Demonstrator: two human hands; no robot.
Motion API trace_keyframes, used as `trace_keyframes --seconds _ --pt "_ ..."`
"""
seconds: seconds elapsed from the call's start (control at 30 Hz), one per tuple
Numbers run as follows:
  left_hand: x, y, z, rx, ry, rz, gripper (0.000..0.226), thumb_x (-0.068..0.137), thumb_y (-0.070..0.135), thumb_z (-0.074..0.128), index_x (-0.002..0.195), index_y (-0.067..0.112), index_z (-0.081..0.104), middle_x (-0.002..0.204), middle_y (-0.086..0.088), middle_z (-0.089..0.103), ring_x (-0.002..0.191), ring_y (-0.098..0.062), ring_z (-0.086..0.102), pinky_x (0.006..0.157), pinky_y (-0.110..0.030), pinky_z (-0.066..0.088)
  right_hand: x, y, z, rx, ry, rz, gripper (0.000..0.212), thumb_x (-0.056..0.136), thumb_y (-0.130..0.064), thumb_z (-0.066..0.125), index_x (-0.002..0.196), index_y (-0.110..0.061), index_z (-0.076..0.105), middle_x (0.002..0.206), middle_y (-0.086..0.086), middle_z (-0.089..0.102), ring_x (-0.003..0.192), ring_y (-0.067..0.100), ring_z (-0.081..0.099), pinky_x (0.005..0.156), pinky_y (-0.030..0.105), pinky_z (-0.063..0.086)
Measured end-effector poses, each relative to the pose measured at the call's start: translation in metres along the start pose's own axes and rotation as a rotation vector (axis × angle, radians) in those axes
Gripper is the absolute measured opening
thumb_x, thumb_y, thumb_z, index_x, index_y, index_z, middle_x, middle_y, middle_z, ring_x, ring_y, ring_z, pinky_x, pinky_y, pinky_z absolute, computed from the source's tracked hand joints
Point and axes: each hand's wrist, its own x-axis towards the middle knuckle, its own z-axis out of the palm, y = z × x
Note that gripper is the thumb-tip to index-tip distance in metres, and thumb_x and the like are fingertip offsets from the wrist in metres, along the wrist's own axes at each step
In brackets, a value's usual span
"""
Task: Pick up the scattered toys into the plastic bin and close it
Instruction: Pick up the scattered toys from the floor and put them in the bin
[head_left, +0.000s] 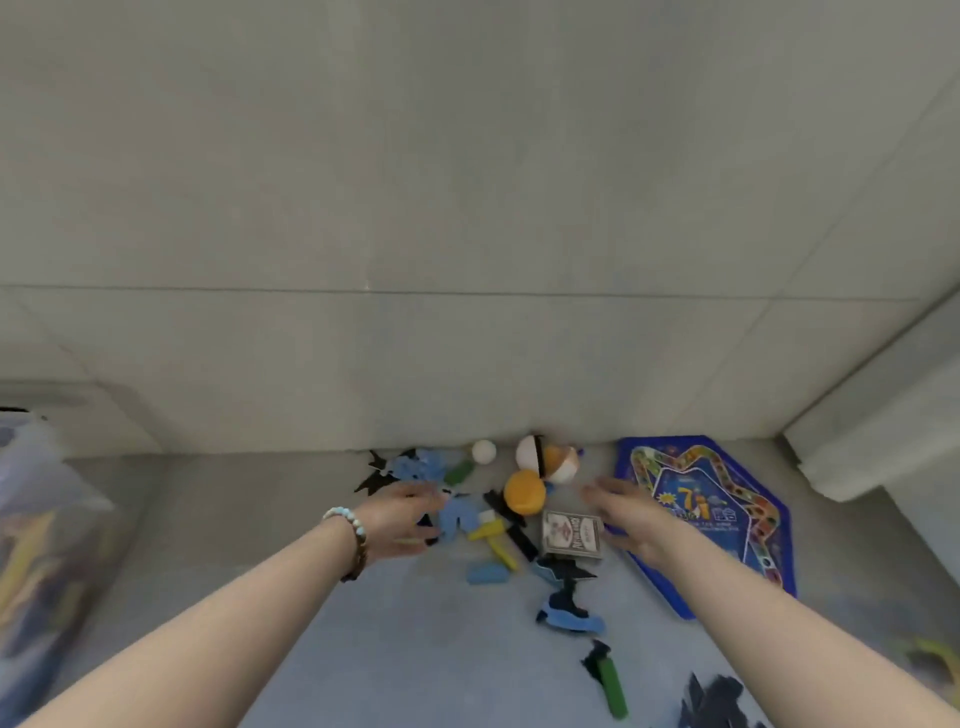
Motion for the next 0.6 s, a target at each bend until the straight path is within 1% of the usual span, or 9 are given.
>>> trace_keyframes --seconds 0.07,0.13,0.17,0.23,0.27,0.3,0.43,0.5,0.6 --pt "0.029 0.006 0.026 -0.016 -0.038 -0.035 0.053 0.091 0.025 0.058 0.139 0.02 0.037 0.137 -0.006 0.044 0.103 -0.025 0.059 0.079 -0.03 0.053 0.026 0.014 -0.003 0.078 0.014 -0.009 0.07 0.084 -0.023 0.067 0.142 -0.011 0.031 0.146 0.013 0.036 0.133 0.029 0.036 0.103 0.041 0.035" --pt "0.055 0.007 0.05 -0.062 -0.063 -0.061 0.057 0.092 0.025 0.056 0.143 0.022 0.029 0.141 -0.006 0.041 0.1 -0.025 0.058 0.074 -0.029 0.053 0.049 0.024 -0.002 0.126 0.017 -0.031 0.076 0.082 -0.026 0.07 0.144 -0.014 0.028 0.147 0.012 0.034 0.132 0.029 0.037 0.103 0.041 0.037" --pt "0.068 0.006 0.061 -0.079 -0.075 -0.064 0.061 0.092 0.026 0.056 0.145 0.023 0.026 0.144 -0.005 0.038 0.1 -0.026 0.058 0.075 -0.03 0.054 0.059 0.027 0.0 0.134 0.029 -0.045 0.078 0.081 -0.028 0.07 0.144 -0.016 0.027 0.148 0.011 0.033 0.132 0.029 0.038 0.103 0.041 0.038" --pt "0.09 0.002 0.079 -0.059 -0.082 -0.054 0.07 0.091 0.03 0.057 0.148 0.026 0.017 0.149 -0.005 0.032 0.105 -0.028 0.057 0.085 -0.036 0.053 0.078 0.03 0.004 0.127 0.042 -0.07 0.082 0.079 -0.033 0.072 0.145 -0.02 0.025 0.149 0.008 0.029 0.132 0.027 0.038 0.106 0.042 0.038" --pt "0.099 -0.001 0.085 -0.031 -0.079 -0.047 0.074 0.091 0.032 0.057 0.149 0.026 0.012 0.15 -0.006 0.03 0.106 -0.029 0.057 0.089 -0.037 0.052 0.087 0.029 0.008 0.118 0.046 -0.074 0.084 0.078 -0.035 0.072 0.145 -0.022 0.024 0.15 0.007 0.027 0.133 0.026 0.037 0.107 0.043 0.037" --pt "0.108 -0.003 0.091 -0.023 -0.081 -0.043 0.076 0.091 0.033 0.057 0.149 0.027 0.008 0.15 -0.006 0.03 0.105 -0.028 0.057 0.09 -0.036 0.051 0.096 0.028 0.01 0.119 0.05 -0.073 0.084 0.077 -0.037 0.072 0.145 -0.024 0.024 0.15 0.007 0.026 0.133 0.026 0.036 0.108 0.044 0.036" --pt "0.138 -0.005 0.103 -0.083 -0.091 -0.022 0.078 0.091 0.03 0.057 0.148 0.033 0.004 0.151 -0.007 0.029 0.102 -0.026 0.058 0.078 -0.033 0.053 0.127 0.025 0.022 0.17 0.043 -0.094 0.076 0.08 -0.031 0.07 0.143 -0.027 0.027 0.149 0.007 0.03 0.131 0.025 0.038 0.108 0.043 0.036" --pt "0.15 -0.005 0.106 -0.081 -0.093 -0.013 0.079 0.091 0.026 0.057 0.148 0.034 0.003 0.152 -0.008 0.026 0.109 -0.029 0.055 0.079 -0.035 0.053 0.136 0.025 0.027 0.163 0.021 -0.111 0.074 0.083 -0.032 0.067 0.144 -0.027 0.026 0.15 0.006 0.028 0.132 0.026 0.037 0.108 0.044 0.036" --pt "0.161 -0.002 0.106 -0.028 -0.113 0.005 0.078 0.091 0.024 0.057 0.148 0.035 0.004 0.152 -0.008 0.024 0.121 -0.033 0.049 0.078 -0.036 0.053 0.147 0.021 0.031 0.199 -0.004 -0.119 0.066 0.087 -0.033 0.061 0.144 -0.027 0.026 0.148 0.006 0.031 0.13 0.028 0.039 0.101 0.042 0.041"
